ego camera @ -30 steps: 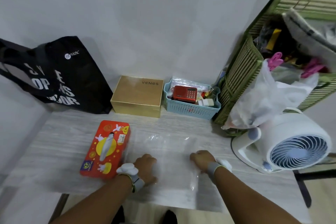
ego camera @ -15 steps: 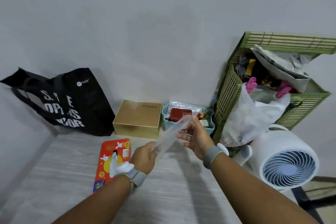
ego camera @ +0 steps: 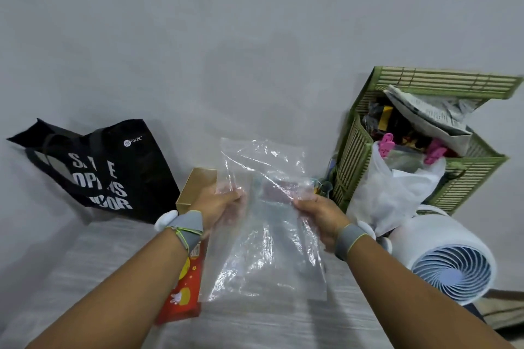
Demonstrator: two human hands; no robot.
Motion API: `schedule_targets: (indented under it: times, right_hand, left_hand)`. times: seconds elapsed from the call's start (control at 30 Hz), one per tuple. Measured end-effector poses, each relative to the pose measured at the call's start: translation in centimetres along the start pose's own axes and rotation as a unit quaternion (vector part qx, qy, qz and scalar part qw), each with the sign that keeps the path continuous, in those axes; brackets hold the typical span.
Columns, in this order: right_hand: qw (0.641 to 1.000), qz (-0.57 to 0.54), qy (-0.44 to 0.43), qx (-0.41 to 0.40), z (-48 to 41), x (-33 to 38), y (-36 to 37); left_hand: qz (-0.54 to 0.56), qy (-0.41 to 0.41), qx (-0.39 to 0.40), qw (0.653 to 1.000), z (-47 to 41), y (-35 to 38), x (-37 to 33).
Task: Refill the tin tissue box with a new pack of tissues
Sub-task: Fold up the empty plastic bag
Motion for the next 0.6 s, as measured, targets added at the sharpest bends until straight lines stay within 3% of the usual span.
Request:
schedule_targets:
  times: [0.1, 0.27, 0.33, 0.47, 0.6]
  right_hand:
    - [0.991, 0.086, -0.028, -0.094, 0.2, 0.5, -1.8]
    - [0.978, 0.135, -0.076, -0.140, 0.2, 1.4, -2.9]
    - [0.964, 0.185, -0.097, -0.164, -0.8, 1.3, -4.2]
    - [0.927, 0.321, -0.146, -0.131, 1.0, 4.2, -1.8]
    - [0.896, 0.423, -0.108, -0.077, 1.0, 4.7, -0.8]
  left_hand:
    - [-0.067, 0.025, -0.057, 0.996, -0.4, -0.7, 0.0]
    - [-0.128, 0.042, 0.048, 0.990, -0.3, -0.3, 0.8]
    - [-0.206, 0.080, 0.045, 0.974, -0.4, -0.2, 0.6]
    - [-0.290, 0.111, -0.009, 0.951, -0.5, -0.9, -0.3]
    - [-0.326, 0.155, -0.050, 0.931, -0.2, -0.6, -1.7]
Point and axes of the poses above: each hand's wrist, its own z-axis away from the middle knuckle, its own y-axis out of the palm, x = y × z, the point moved 6 cm from there along -z, towards the middle knuckle
